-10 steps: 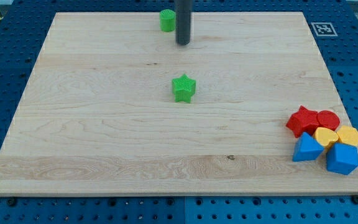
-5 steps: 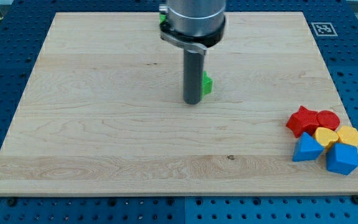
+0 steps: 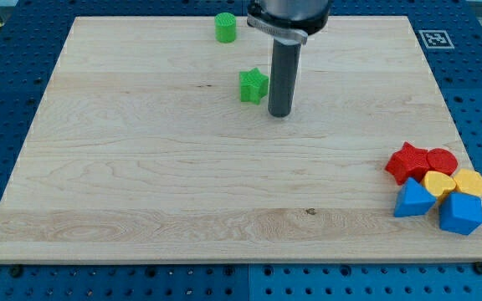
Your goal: Push green star closer to green circle
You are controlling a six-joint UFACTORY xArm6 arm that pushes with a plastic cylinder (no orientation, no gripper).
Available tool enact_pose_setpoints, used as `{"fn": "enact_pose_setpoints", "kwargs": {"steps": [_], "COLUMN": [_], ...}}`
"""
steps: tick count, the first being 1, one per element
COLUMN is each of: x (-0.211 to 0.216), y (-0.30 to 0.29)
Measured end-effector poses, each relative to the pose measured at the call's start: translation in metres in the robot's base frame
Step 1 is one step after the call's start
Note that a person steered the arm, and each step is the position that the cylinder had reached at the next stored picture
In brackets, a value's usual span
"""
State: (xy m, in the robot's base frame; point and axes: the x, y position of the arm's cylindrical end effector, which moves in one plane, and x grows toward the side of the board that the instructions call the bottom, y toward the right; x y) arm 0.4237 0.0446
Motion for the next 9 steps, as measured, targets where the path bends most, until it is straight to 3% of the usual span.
{"fn": "enact_pose_setpoints", "kwargs": {"steps": [2,4,7,9], "x": [-0.023,-0.043,-0.106,-0.077], "y": [-0.049,-0.034,-0.011,0.01]}}
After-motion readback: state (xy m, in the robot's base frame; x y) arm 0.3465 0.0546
